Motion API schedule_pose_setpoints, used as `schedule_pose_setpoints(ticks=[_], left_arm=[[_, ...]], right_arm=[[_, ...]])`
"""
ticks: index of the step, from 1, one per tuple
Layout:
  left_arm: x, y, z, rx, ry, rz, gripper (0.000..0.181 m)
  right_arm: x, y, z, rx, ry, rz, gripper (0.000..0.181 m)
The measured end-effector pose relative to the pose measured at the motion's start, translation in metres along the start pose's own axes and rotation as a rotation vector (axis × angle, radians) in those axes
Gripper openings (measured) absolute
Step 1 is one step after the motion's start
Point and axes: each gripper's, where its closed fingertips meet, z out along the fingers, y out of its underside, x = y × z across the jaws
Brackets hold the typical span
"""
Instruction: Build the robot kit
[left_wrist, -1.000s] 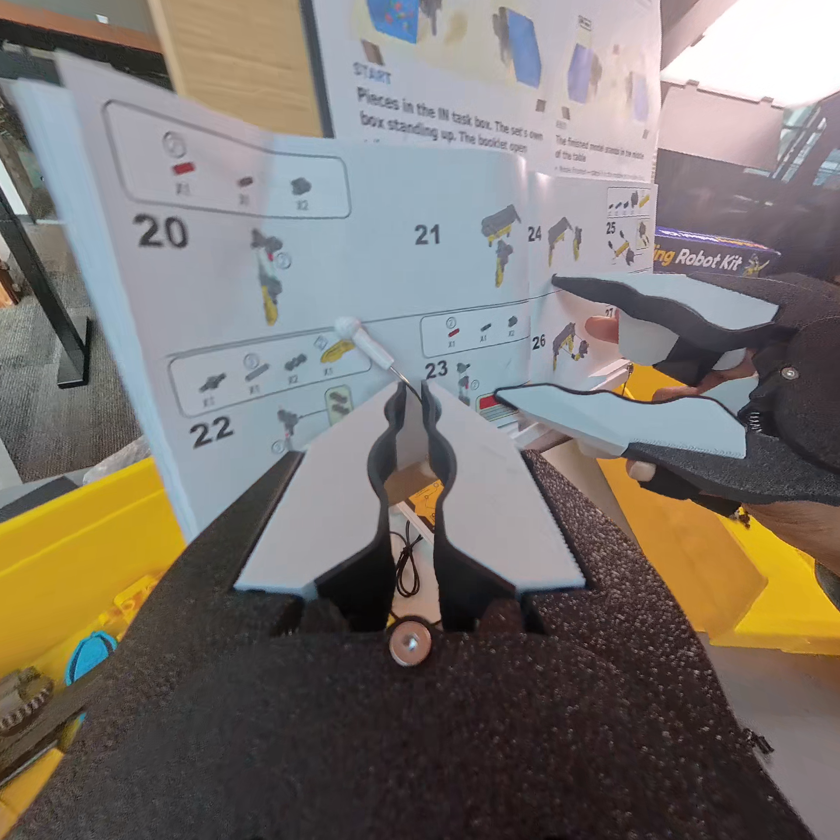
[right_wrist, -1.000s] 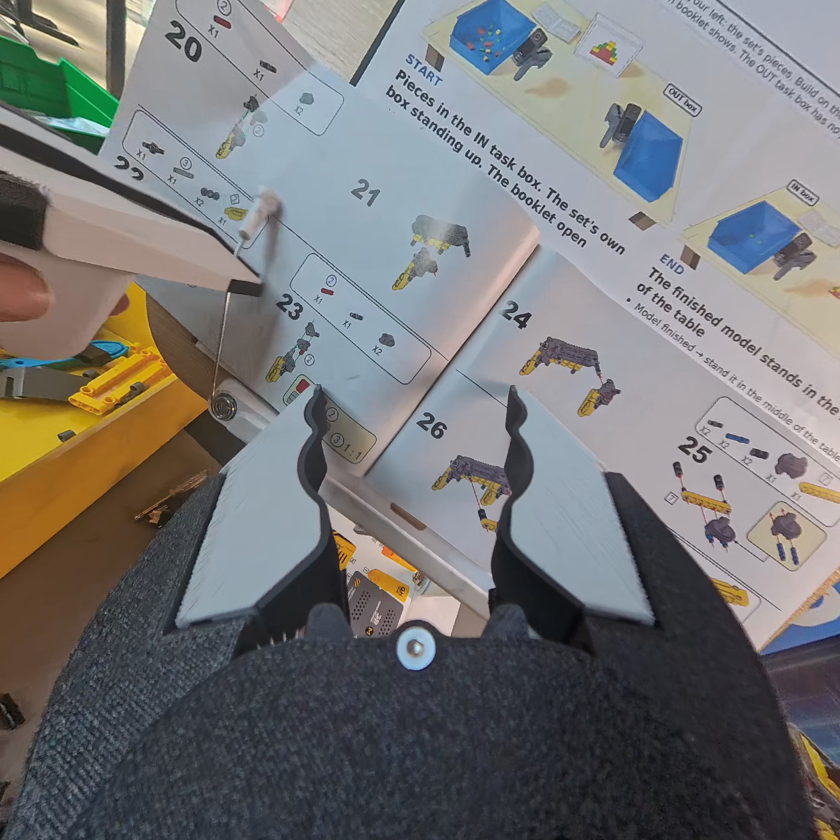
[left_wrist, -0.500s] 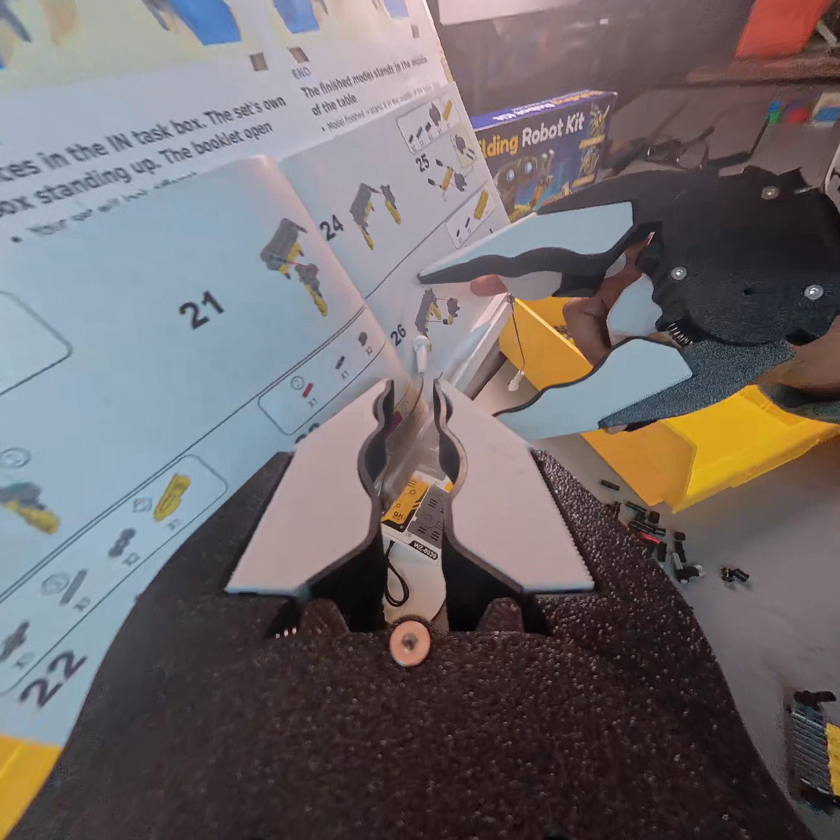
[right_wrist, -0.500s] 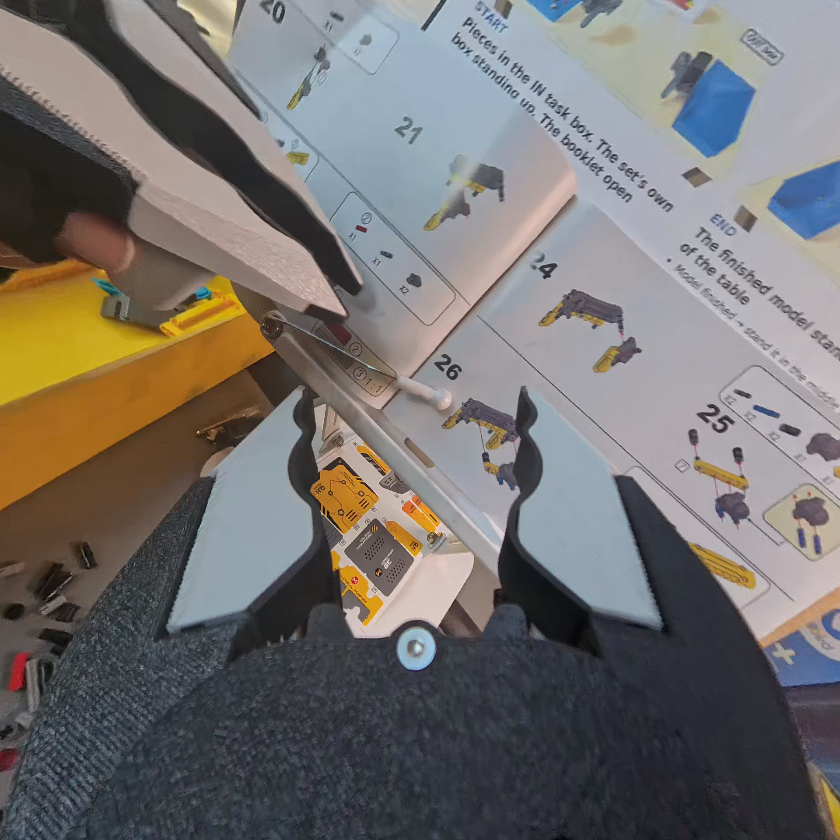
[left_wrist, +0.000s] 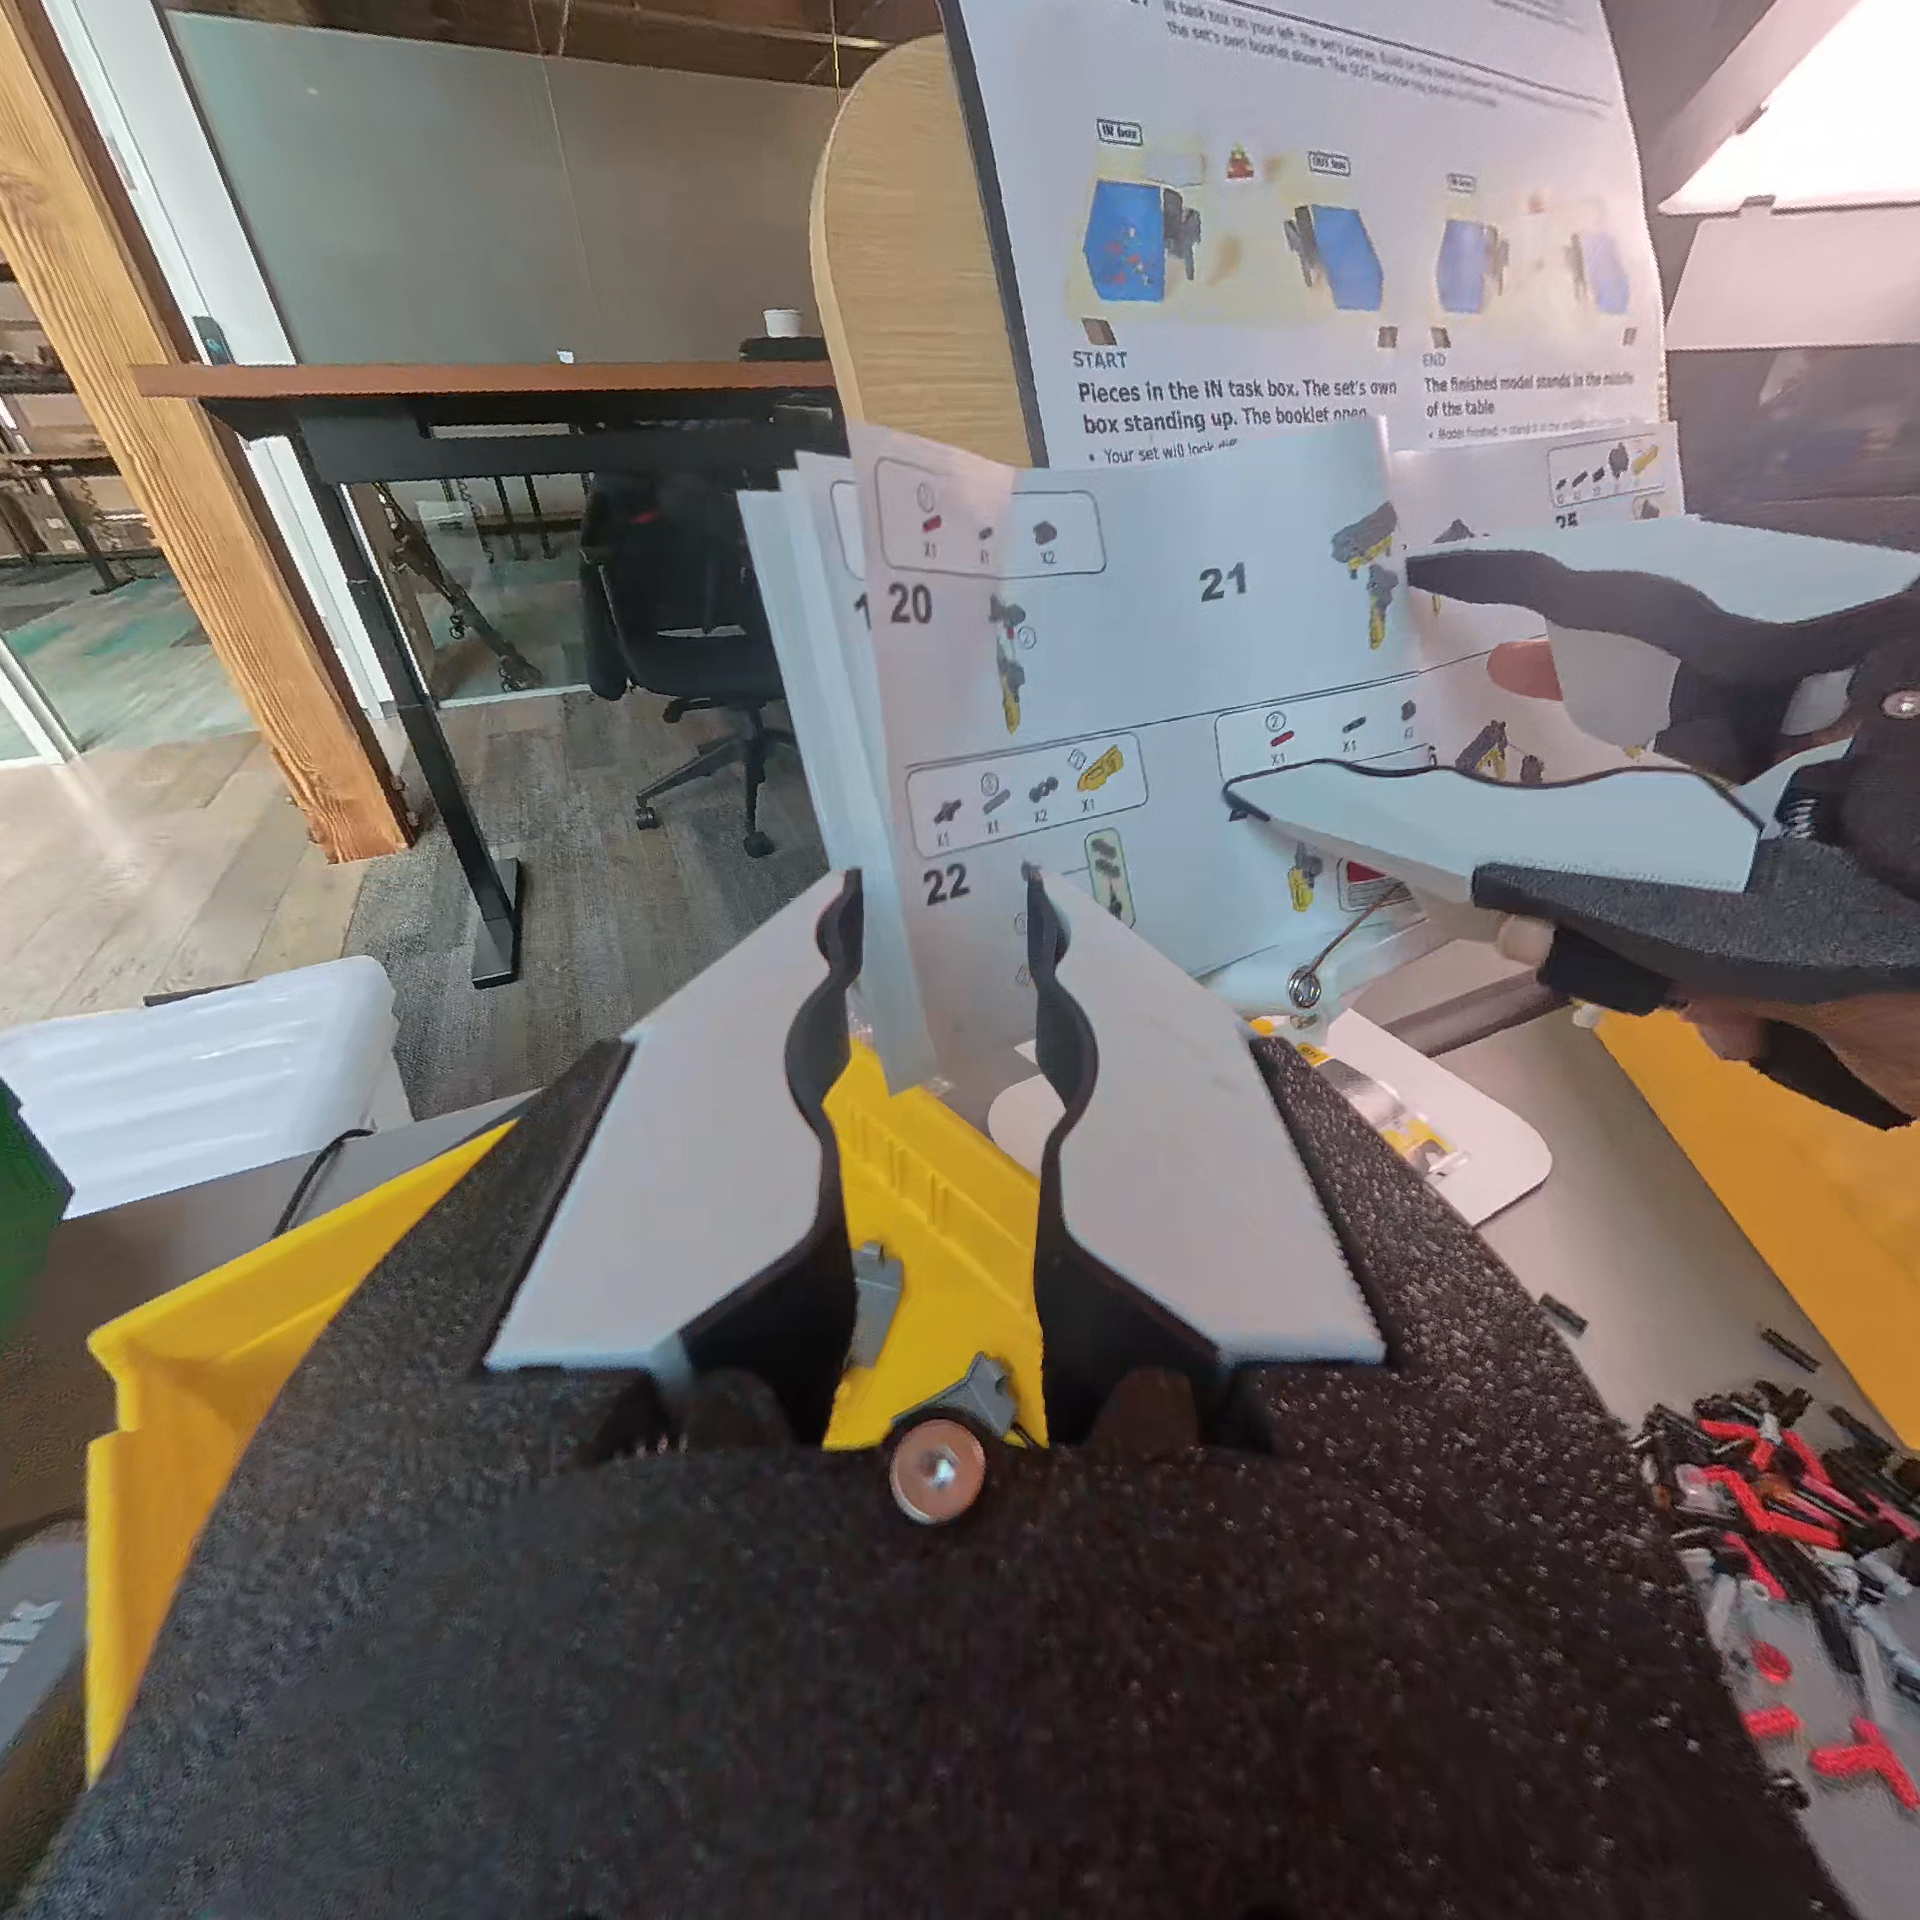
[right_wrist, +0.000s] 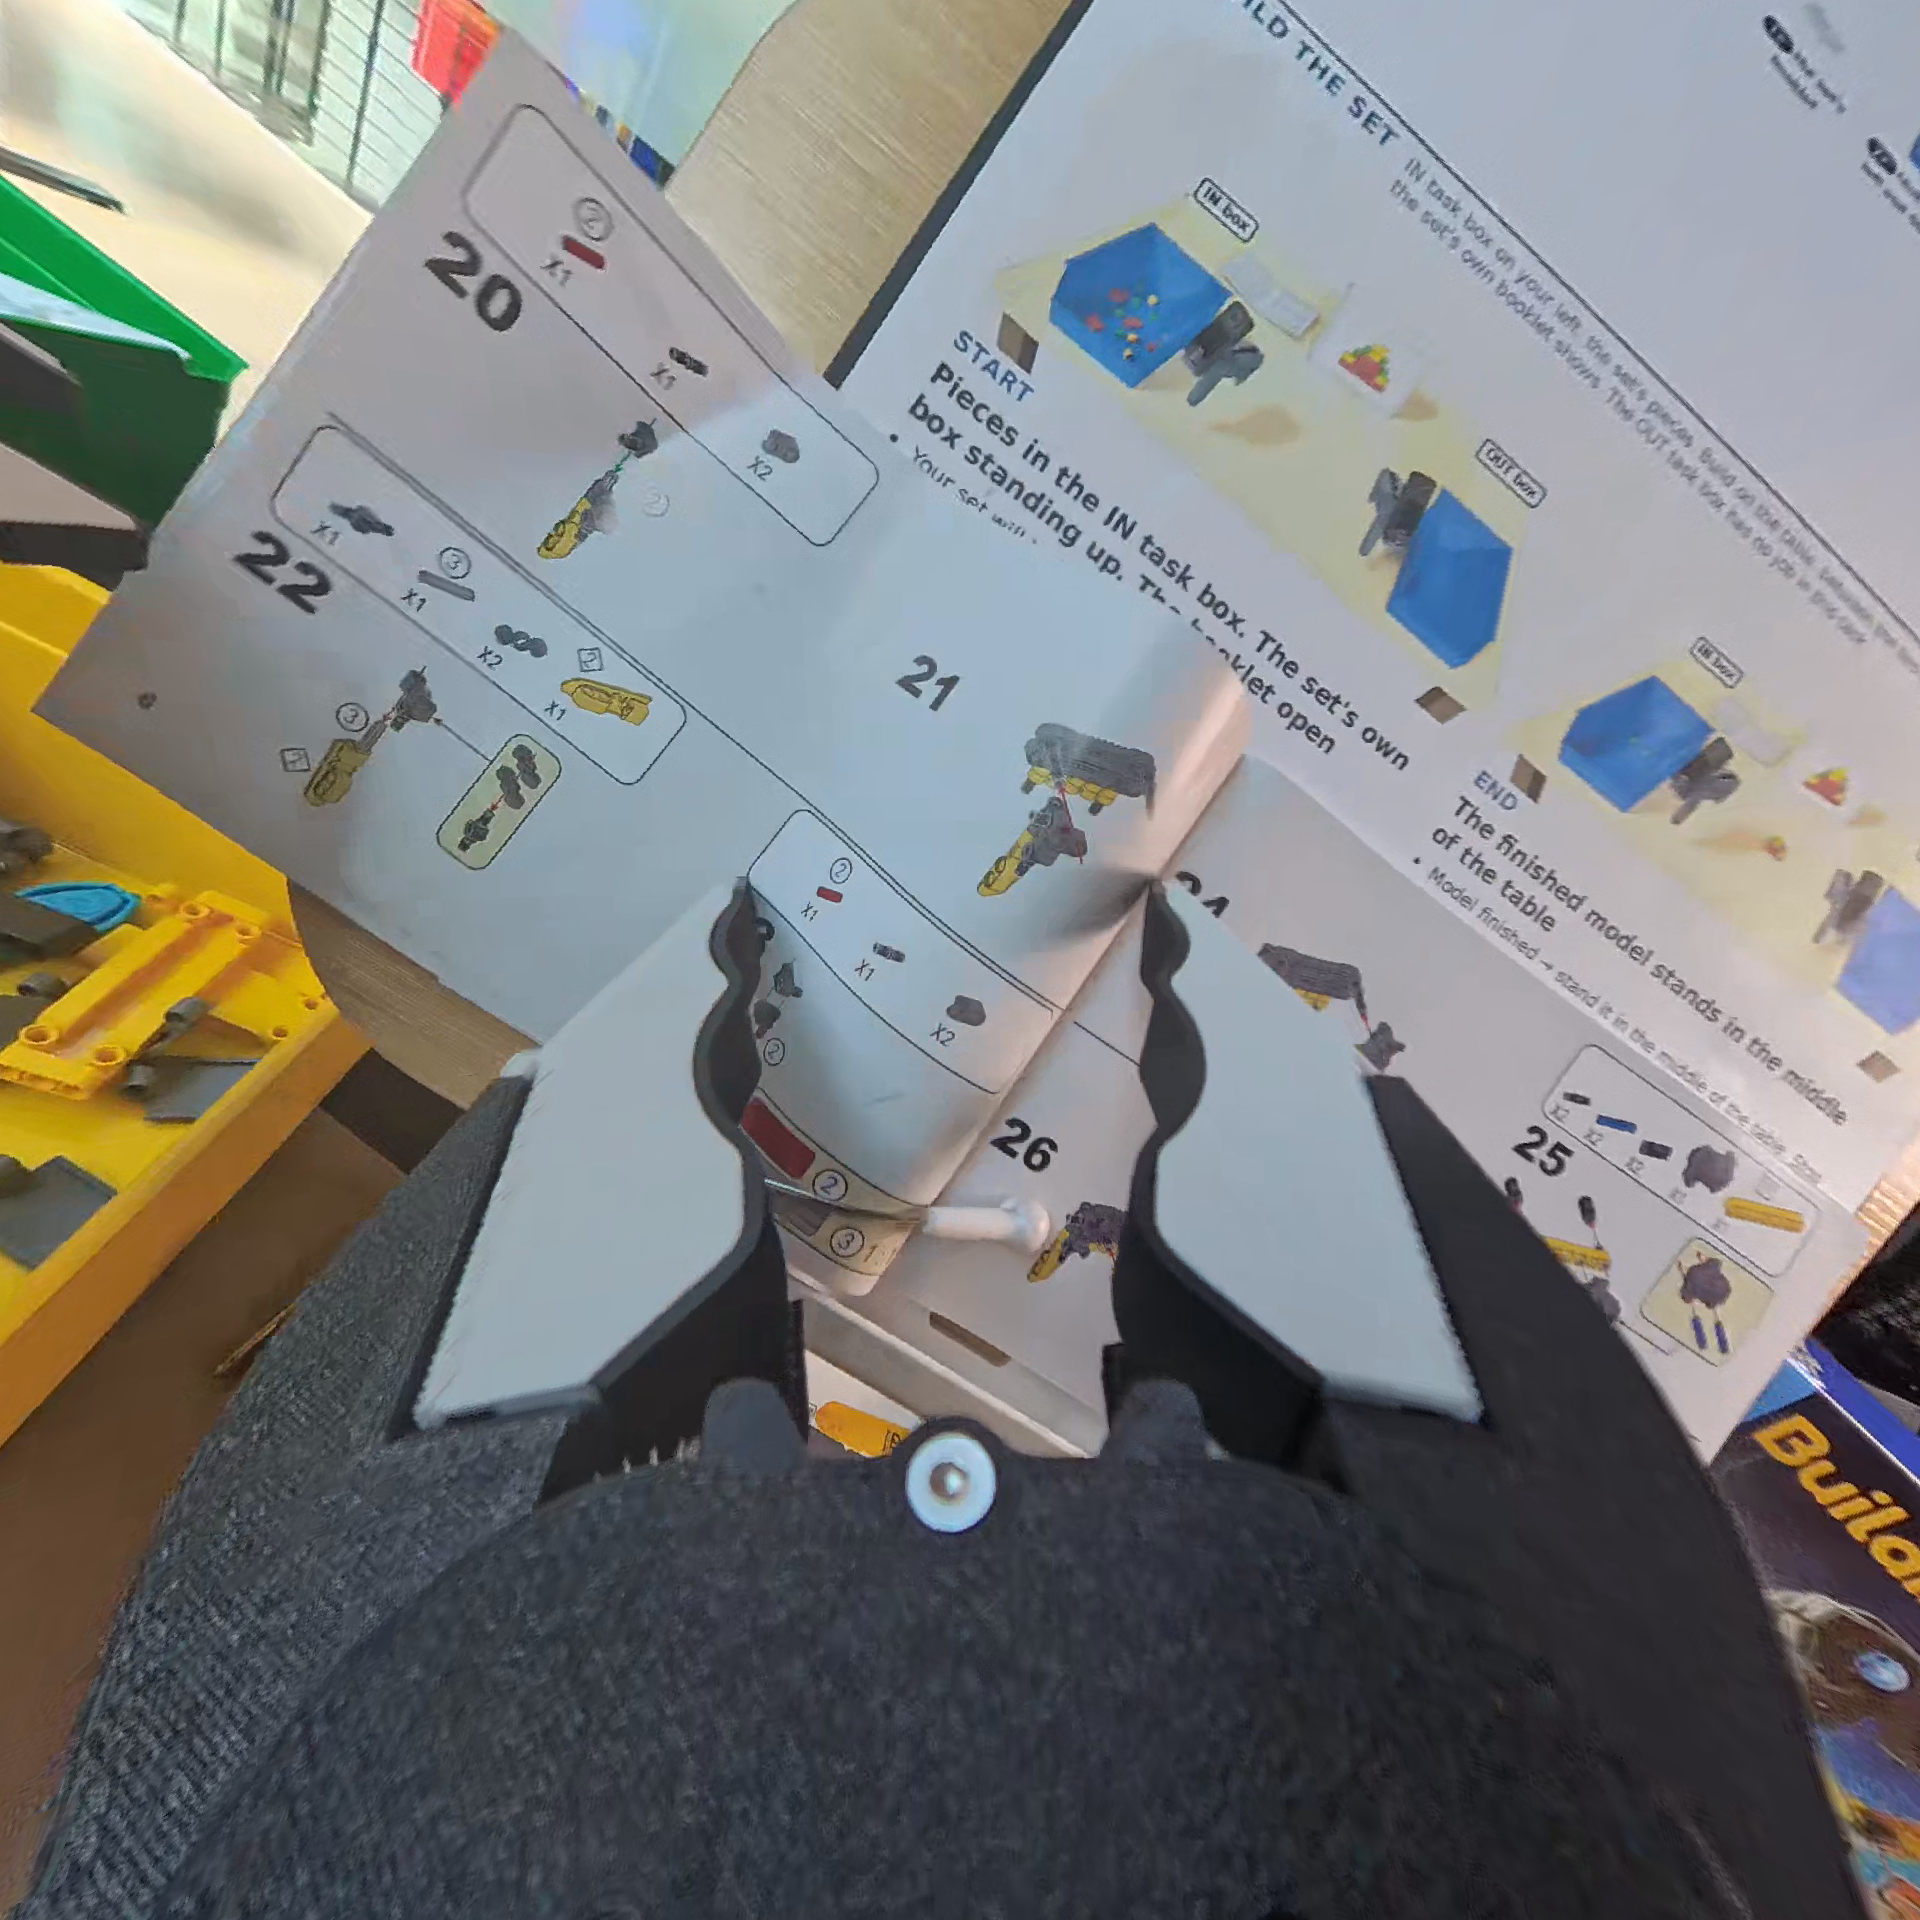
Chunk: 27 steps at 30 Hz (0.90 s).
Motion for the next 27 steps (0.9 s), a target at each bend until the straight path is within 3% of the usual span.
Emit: schedule_pose_setpoints(ticks=[5,9,12,16,21,27], left_arm=[[0.011,-0.013,0.001,0.064,0.071,0.052,0.039],[0.024,-0.013,0.016,0.05,0.075,0.132,0.038],[0.013,-0.023,0.024,0.076,-0.017,0.161,0.036],[0.005,-0.038,0.03,0.104,-0.051,0.171,0.046],[0.012,-0.043,0.039,0.082,-0.034,0.256,0.037],[0.004,-0.048,0.047,0.06,-0.014,0.161,0.034]], right_arm=[[0.01,0.0,-0.014,0.124,-0.125,0.13,0.041],[0.014,0.007,-0.016,0.134,-0.229,0.243,0.023],[0.014,0.007,-0.017,0.139,-0.255,0.258,0.021],[0.015,0.008,-0.018,0.154,-0.283,0.292,0.017],[0.017,0.009,-0.018,0.181,-0.317,0.321,0.014],[0.018,0.01,-0.02,0.194,-0.345,0.329,0.012]])
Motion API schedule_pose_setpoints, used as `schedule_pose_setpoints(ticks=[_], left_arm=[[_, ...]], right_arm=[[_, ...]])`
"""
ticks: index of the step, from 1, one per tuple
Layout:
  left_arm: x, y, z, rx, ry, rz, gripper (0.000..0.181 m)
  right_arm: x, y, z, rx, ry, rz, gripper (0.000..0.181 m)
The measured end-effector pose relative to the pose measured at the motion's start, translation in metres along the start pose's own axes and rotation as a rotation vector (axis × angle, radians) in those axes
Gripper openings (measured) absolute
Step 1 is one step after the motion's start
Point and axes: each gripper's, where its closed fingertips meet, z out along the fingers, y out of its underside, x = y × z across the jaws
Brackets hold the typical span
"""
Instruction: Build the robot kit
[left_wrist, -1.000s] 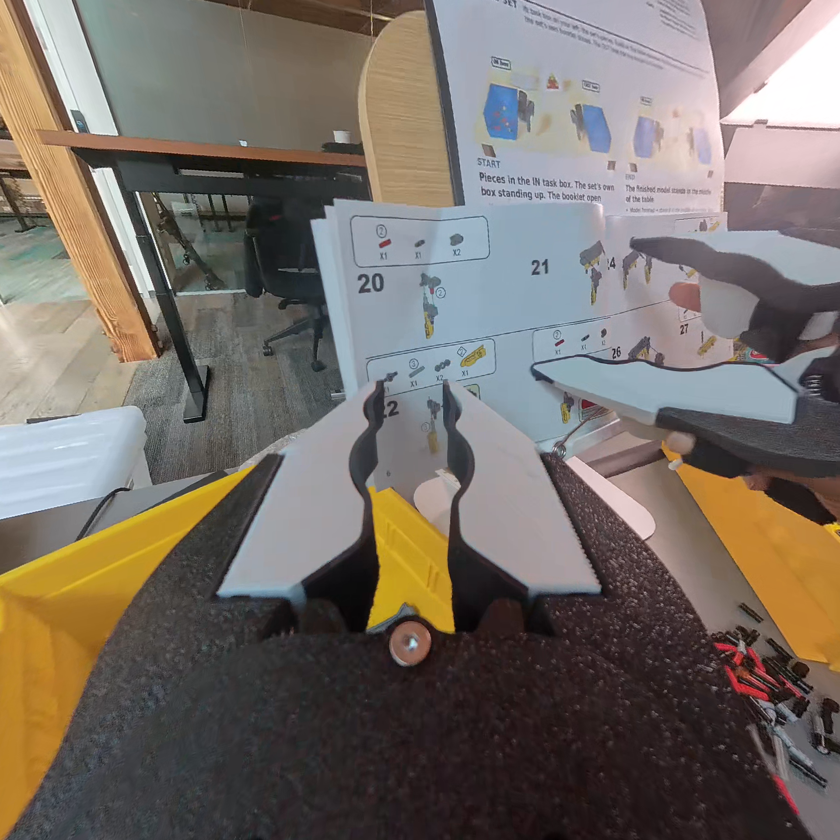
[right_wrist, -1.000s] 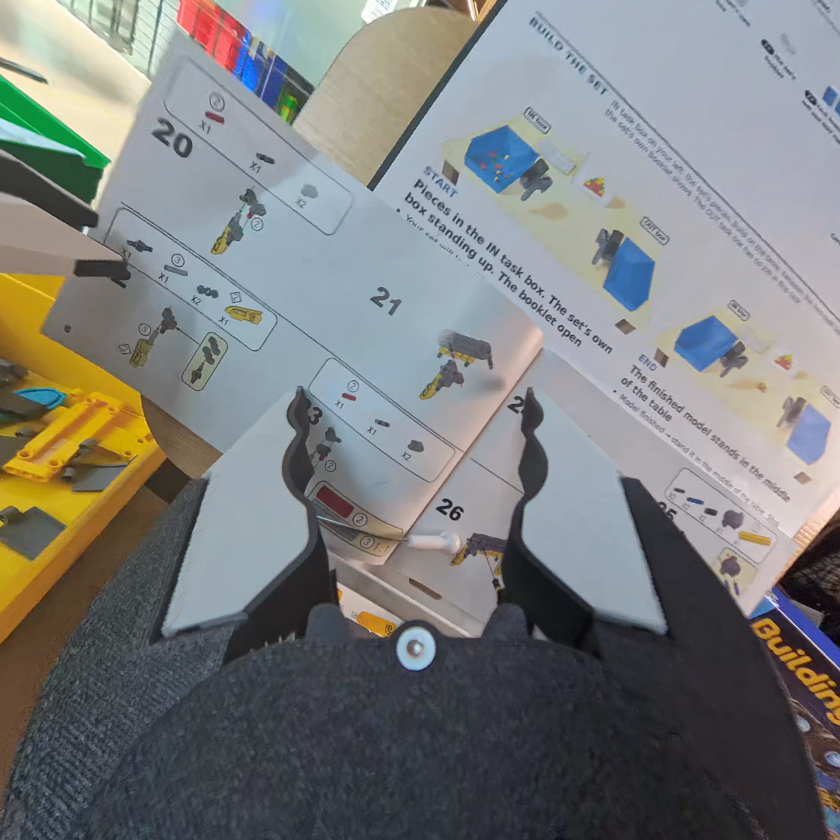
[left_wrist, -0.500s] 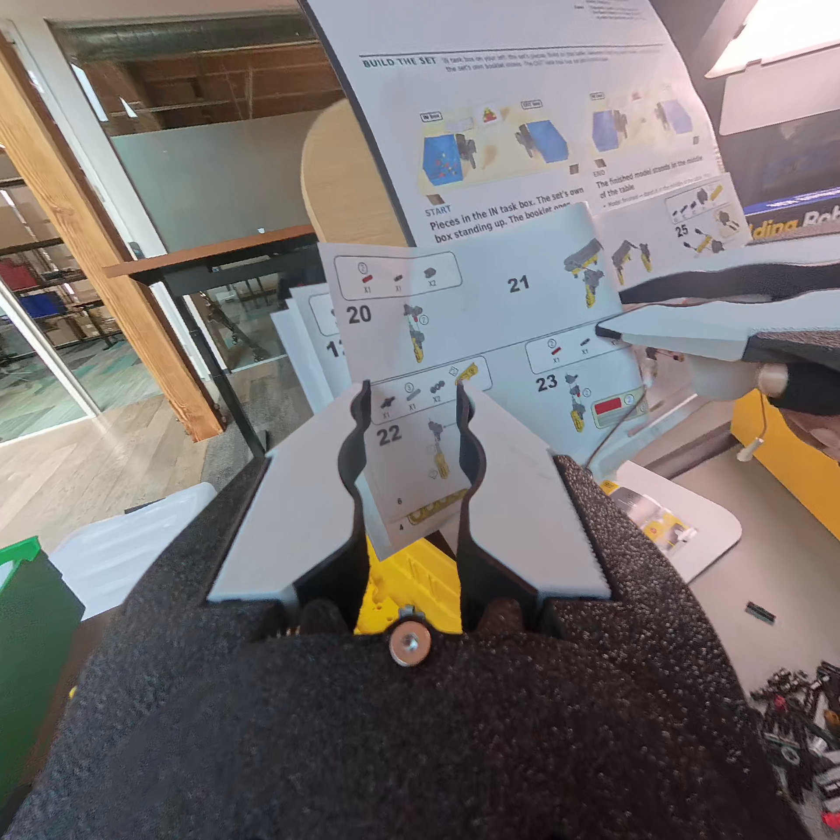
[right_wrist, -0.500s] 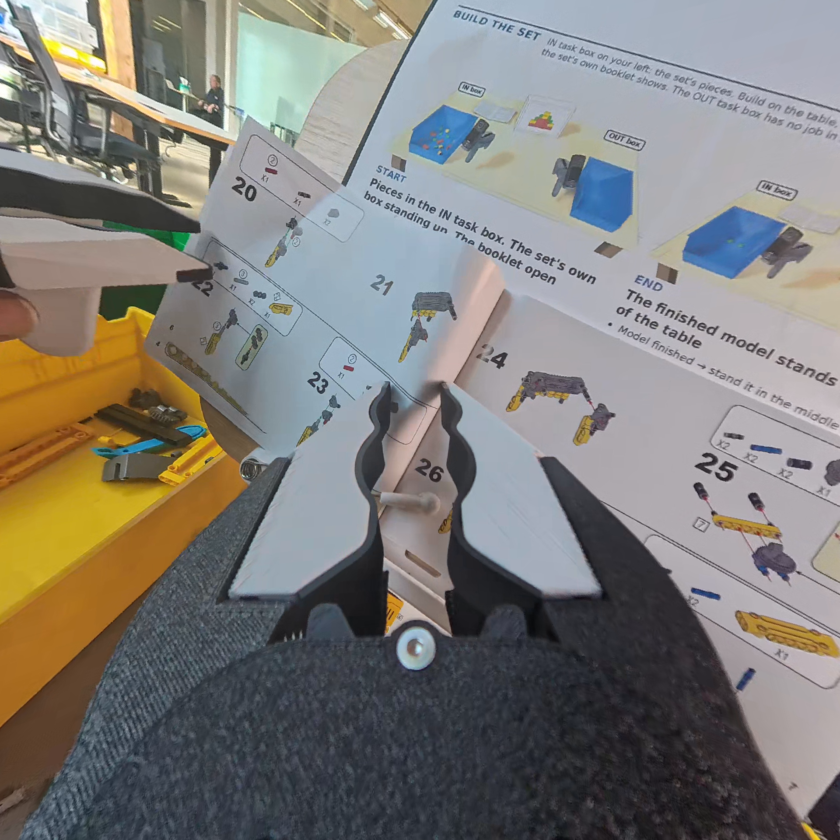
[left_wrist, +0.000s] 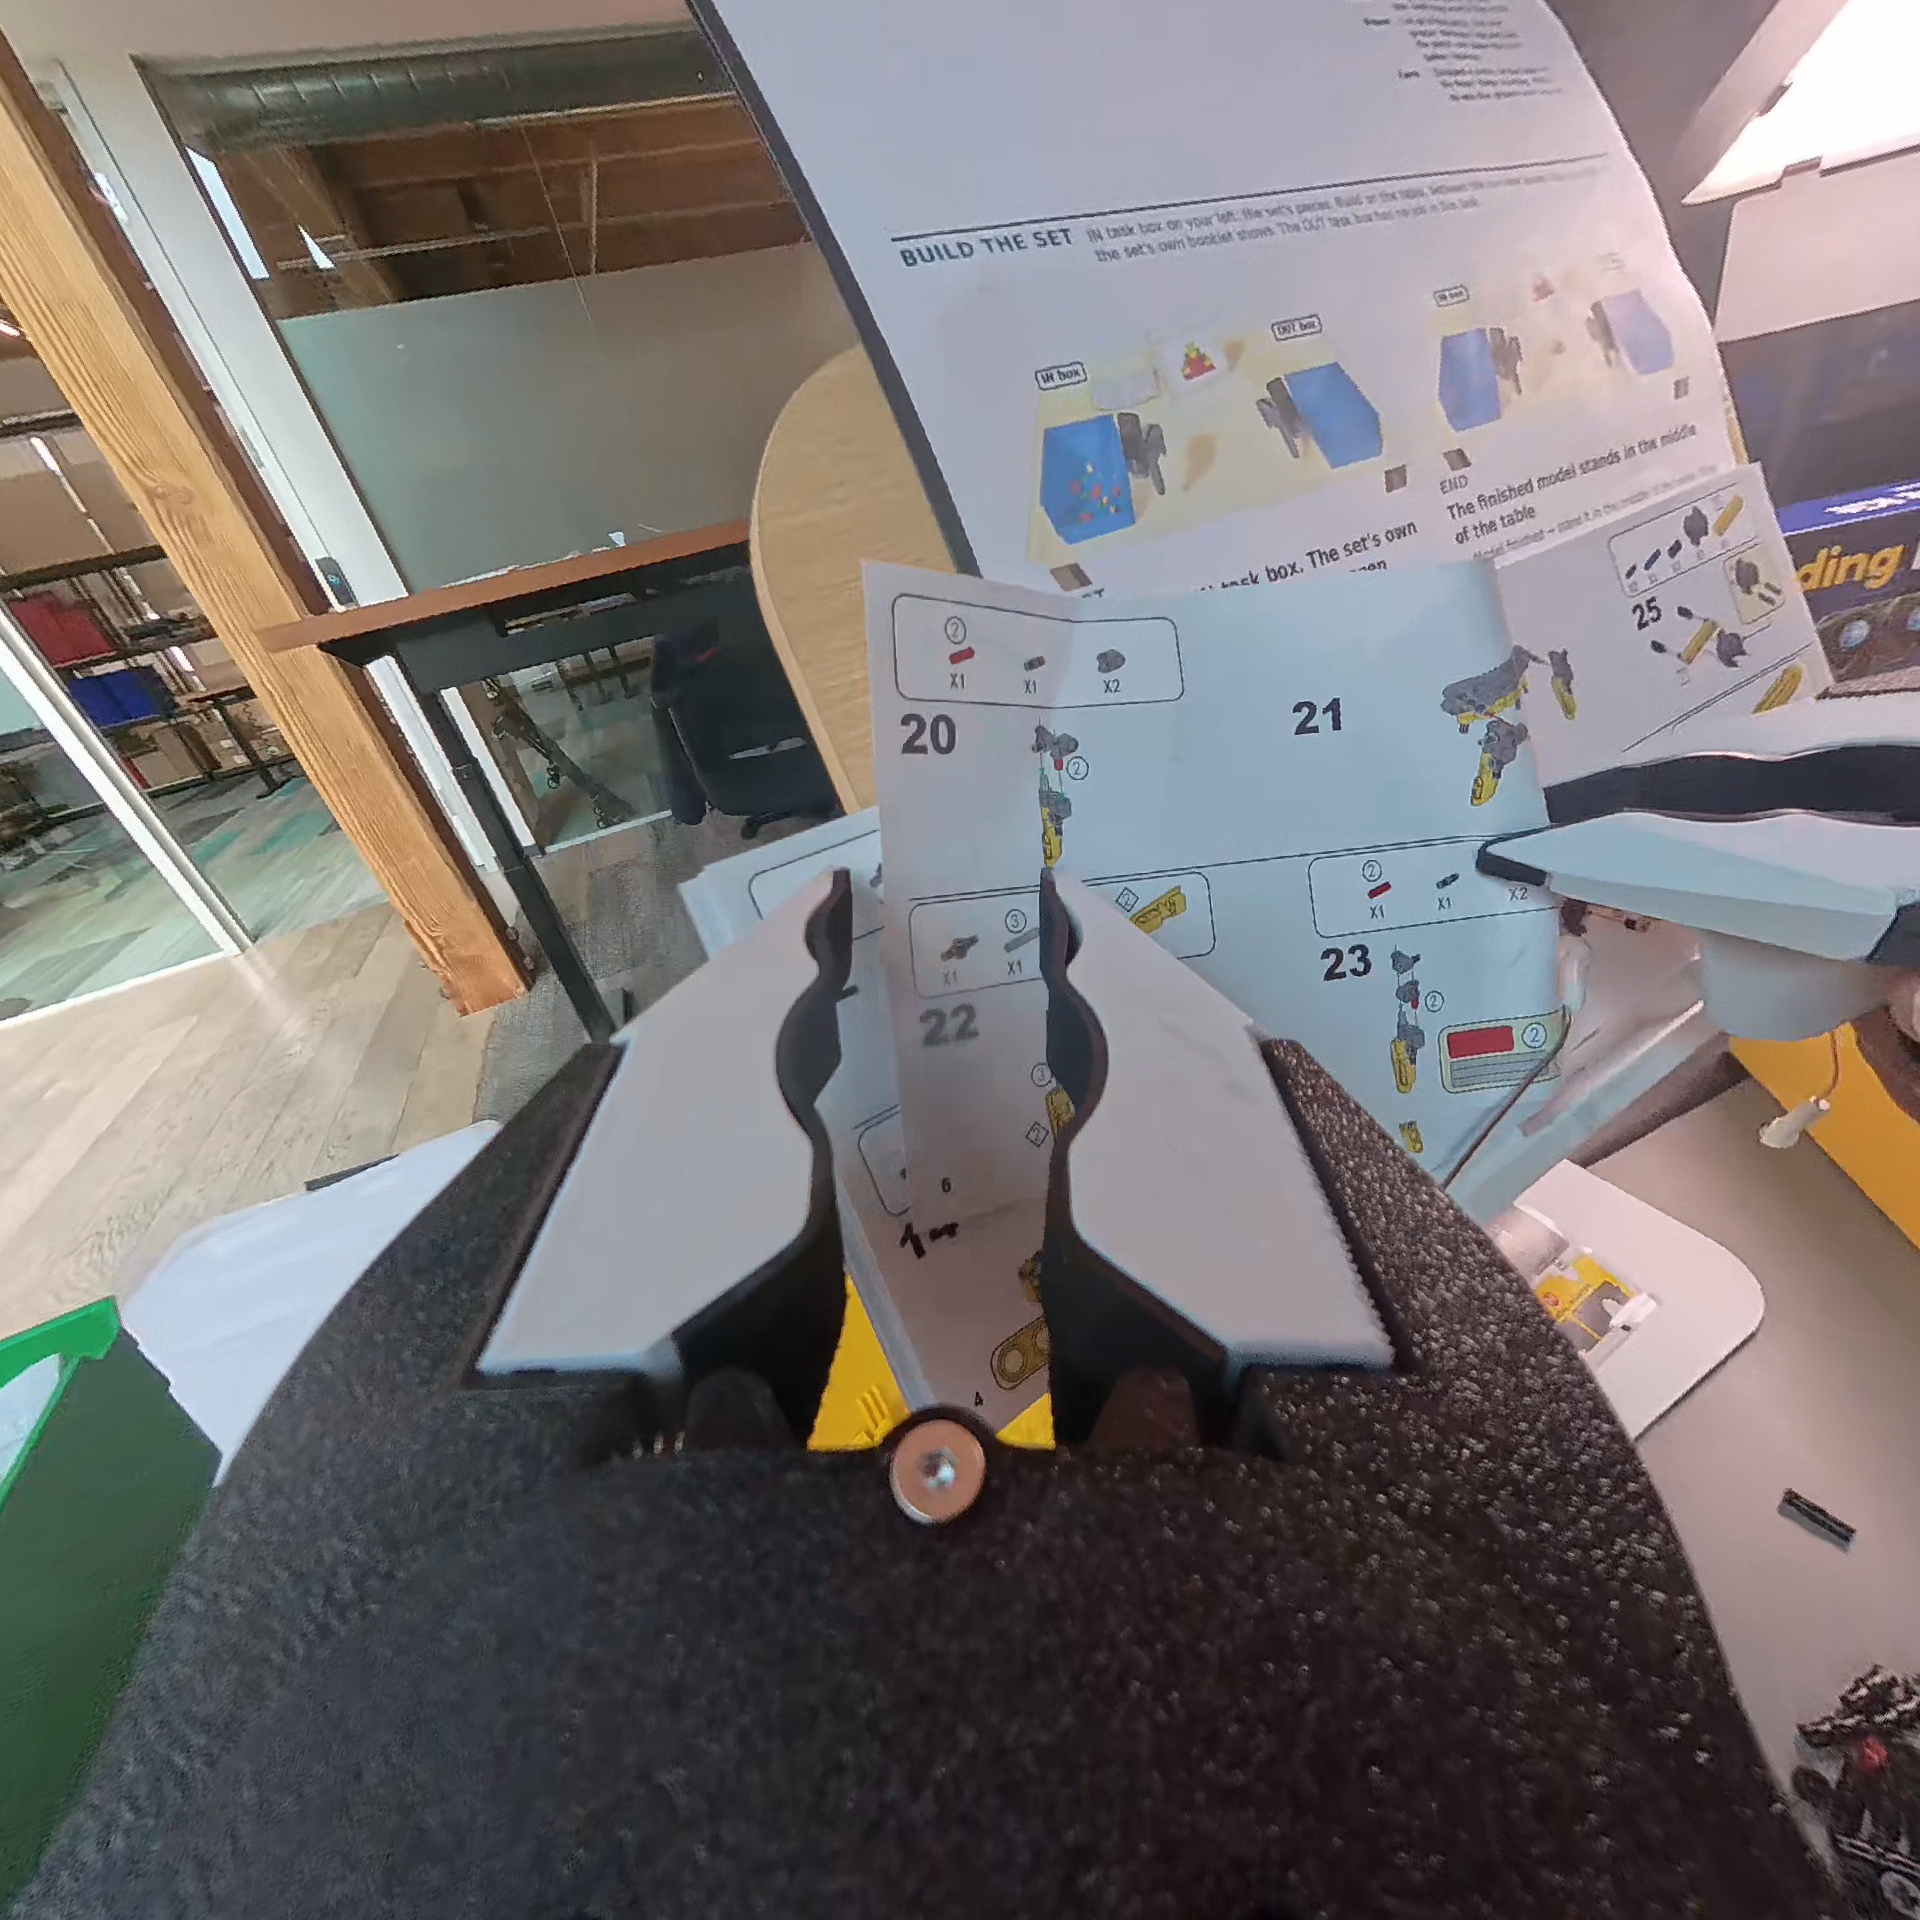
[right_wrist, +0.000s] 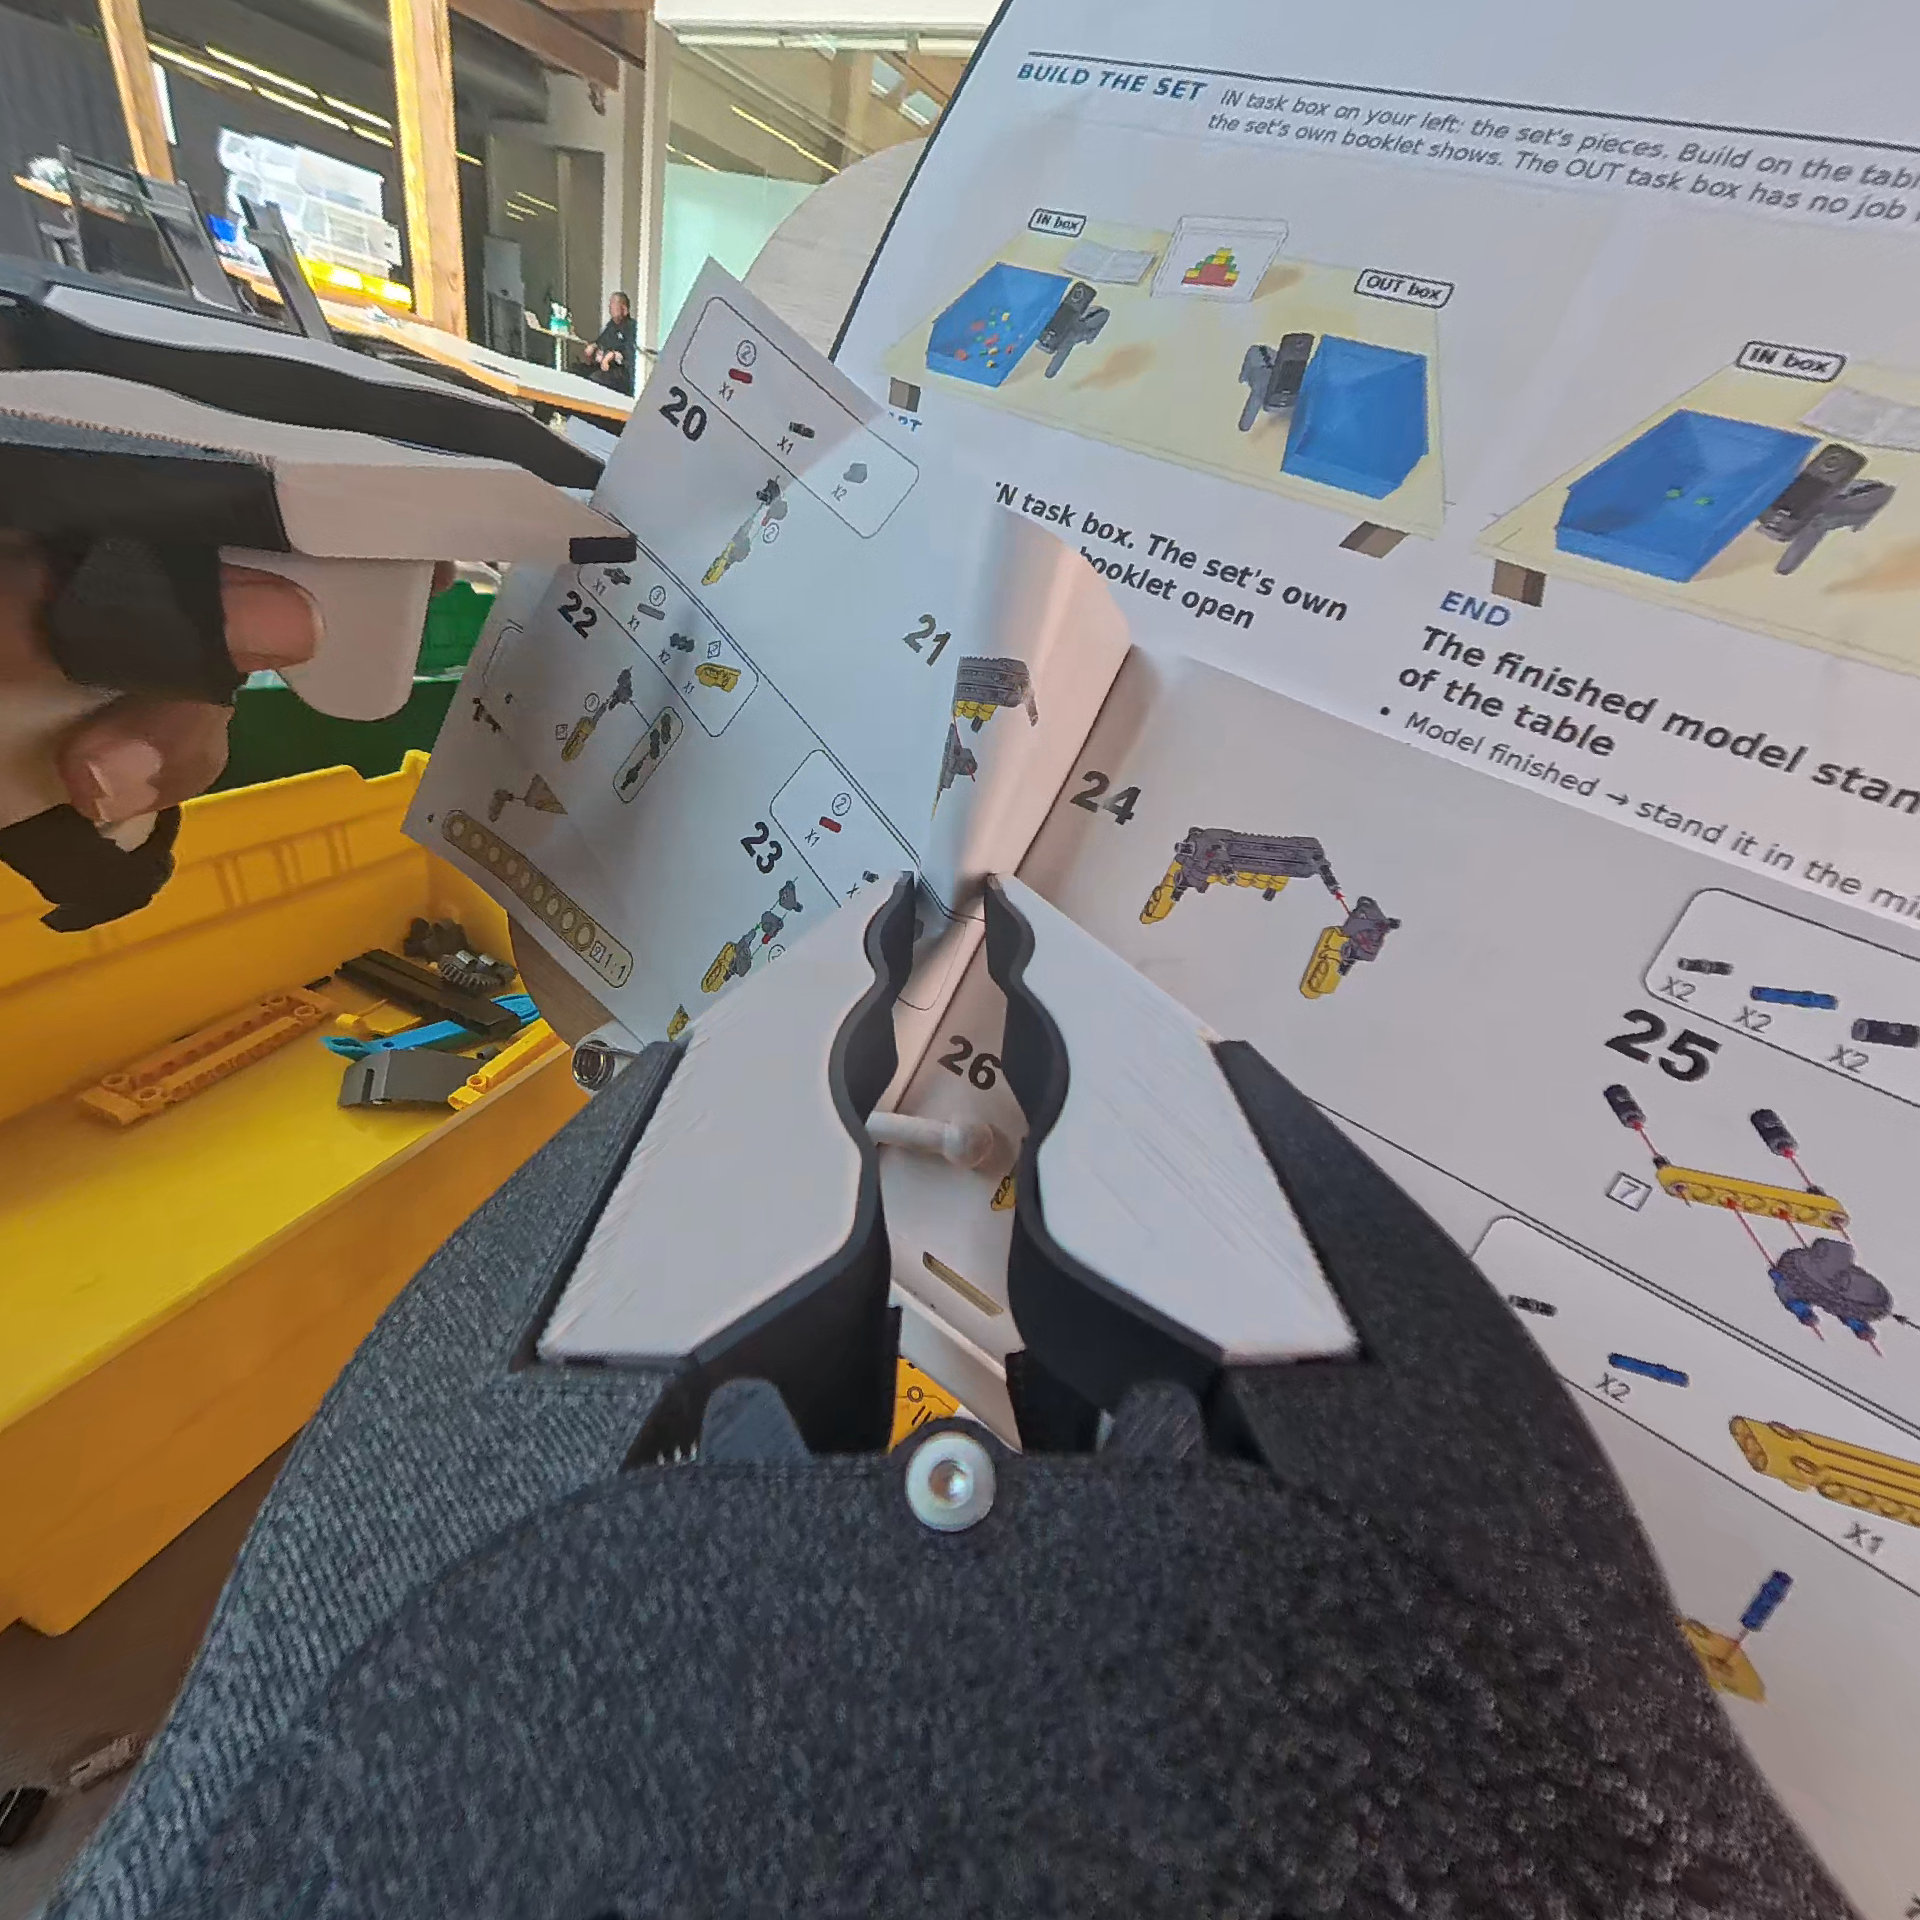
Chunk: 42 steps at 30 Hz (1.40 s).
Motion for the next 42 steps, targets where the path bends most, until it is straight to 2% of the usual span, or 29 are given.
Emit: schedule_pose_setpoints(ticks=[3,5,6,8,11,12,15,17,19,20,22,24,26,29,34,37,42], left_arm=[[-0.001,0.002,0.006,-0.025,0.051,-0.049,0.031],[0.001,0.001,0.005,-0.047,0.101,-0.053,0.017],[0.007,0.0,0.002,-0.057,0.157,-0.067,0.0],[0.022,-0.009,-0.009,-0.037,0.246,-0.117,0.0],[0.066,-0.024,-0.03,0.006,0.38,-0.123,0.0],[0.083,-0.025,-0.035,0.012,0.422,-0.119,0.0],[0.136,-0.021,-0.042,0.011,0.526,-0.097,0.0],[0.168,-0.014,-0.042,0.021,0.571,-0.053,0.0],[0.194,-0.006,-0.037,0.012,0.585,-0.02,0.0],[0.203,-0.003,-0.034,0.013,0.586,-0.012,0.0],[0.219,0.001,-0.031,0.018,0.602,-0.015,0.0],[0.229,0.003,-0.037,0.034,0.65,-0.014,0.006],[0.226,0.003,-0.044,0.056,0.654,-0.002,0.012],[0.198,0.008,-0.045,0.064,0.569,-0.029,0.013],[0.144,0.042,-0.023,-0.057,0.385,-0.109,0.018],[0.14,0.06,-0.014,-0.109,0.365,-0.059,0.022],[0.155,0.067,-0.012,-0.11,0.395,0.017,0.022]], right_arm=[[0.001,0.0,0.0,0.005,-0.007,-0.005,0.012],[0.001,0.0,-0.001,0.005,-0.013,0.001,0.012],[0.002,0.0,-0.001,0.004,-0.017,0.005,0.012],[0.005,0.0,-0.003,-0.011,0.001,0.026,0.019],[0.003,-0.015,-0.02,-0.006,0.006,0.104,0.053],[-0.001,-0.026,-0.03,0.022,-0.009,0.143,0.058],[-0.022,-0.062,-0.067,0.126,-0.152,0.33,0.063],[-0.035,-0.067,-0.081,0.082,-0.273,0.461,0.069],[-0.044,-0.055,-0.085,-0.035,-0.319,0.489,0.072],[-0.04,-0.043,-0.084,-0.104,-0.277,0.455,0.062],[-0.016,-0.022,-0.087,-0.185,-0.12,0.384,0.023],[-0.001,-0.015,-0.094,-0.203,-0.1,0.428,0.0],[0.015,-0.009,-0.1,-0.213,-0.083,0.43,0.0],[0.033,0.003,-0.106,-0.25,-0.075,0.444,0.0],[0.056,0.022,-0.111,-0.307,-0.055,0.483,0.0],[0.063,0.034,-0.111,-0.334,-0.04,0.489,0.0],[0.068,0.039,-0.109,-0.339,-0.029,0.499,0.0]])
